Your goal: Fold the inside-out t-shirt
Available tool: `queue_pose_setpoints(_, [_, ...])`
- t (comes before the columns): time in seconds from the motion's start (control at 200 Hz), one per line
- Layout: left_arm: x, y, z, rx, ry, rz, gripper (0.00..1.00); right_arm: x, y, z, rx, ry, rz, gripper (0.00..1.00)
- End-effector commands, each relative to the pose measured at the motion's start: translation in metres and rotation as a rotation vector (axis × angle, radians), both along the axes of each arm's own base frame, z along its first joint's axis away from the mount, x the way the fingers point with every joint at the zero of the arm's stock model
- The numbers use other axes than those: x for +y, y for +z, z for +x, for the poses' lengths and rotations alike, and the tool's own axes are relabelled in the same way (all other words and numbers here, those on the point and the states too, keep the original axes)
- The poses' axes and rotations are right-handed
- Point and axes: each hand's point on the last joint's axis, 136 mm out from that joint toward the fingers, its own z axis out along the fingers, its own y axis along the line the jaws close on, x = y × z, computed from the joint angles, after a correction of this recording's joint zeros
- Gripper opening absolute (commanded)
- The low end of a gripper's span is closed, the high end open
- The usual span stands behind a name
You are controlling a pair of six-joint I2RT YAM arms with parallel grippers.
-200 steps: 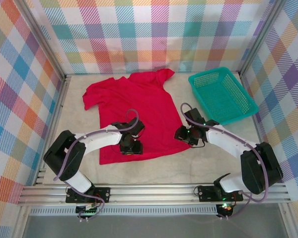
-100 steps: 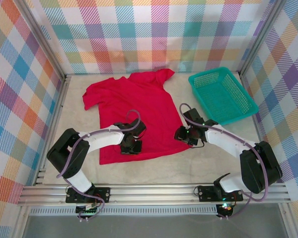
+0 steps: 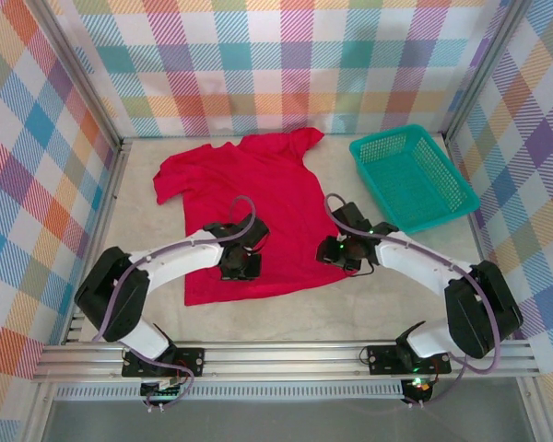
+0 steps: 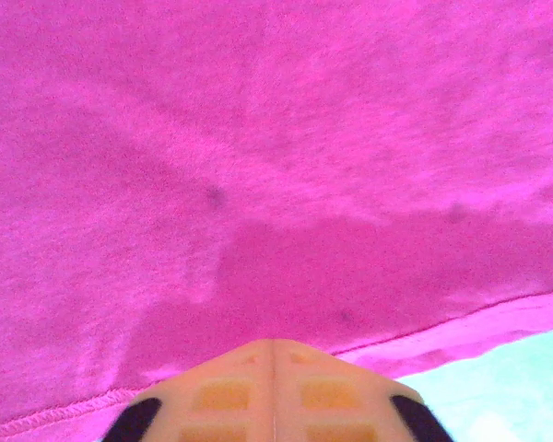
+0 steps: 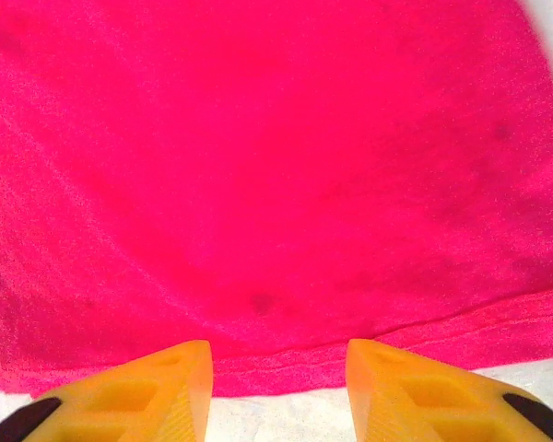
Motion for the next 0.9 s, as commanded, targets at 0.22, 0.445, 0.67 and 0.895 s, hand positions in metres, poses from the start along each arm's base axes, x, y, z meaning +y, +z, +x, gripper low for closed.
queue_pose_setpoints(0.22, [-0.032, 0.003, -0.017, 0.002, -0.082, -0.054, 0.55, -0.007, -0.014, -0.006, 0.019, -0.013, -0.068, 0.45])
queue_pose_setpoints(0.445, [-0.037, -0.018, -0.015, 0.010, -0.095, 0.043, 0.46, -0.006, -0.017, -0.005, 0.030, -0.005, -0.077, 0.45])
queue_pose_setpoints(0.67, [-0.030, -0.032, -0.013, 0.026, -0.084, 0.111, 0.29, -0.006, -0.020, -0.006, 0.035, -0.002, -0.081, 0.44])
queue_pose_setpoints(0.895, [-0.026, -0.024, -0.011, 0.010, -0.073, 0.127, 0.06, -0.004, -0.016, -0.004, 0.026, 0.003, -0.076, 0.44])
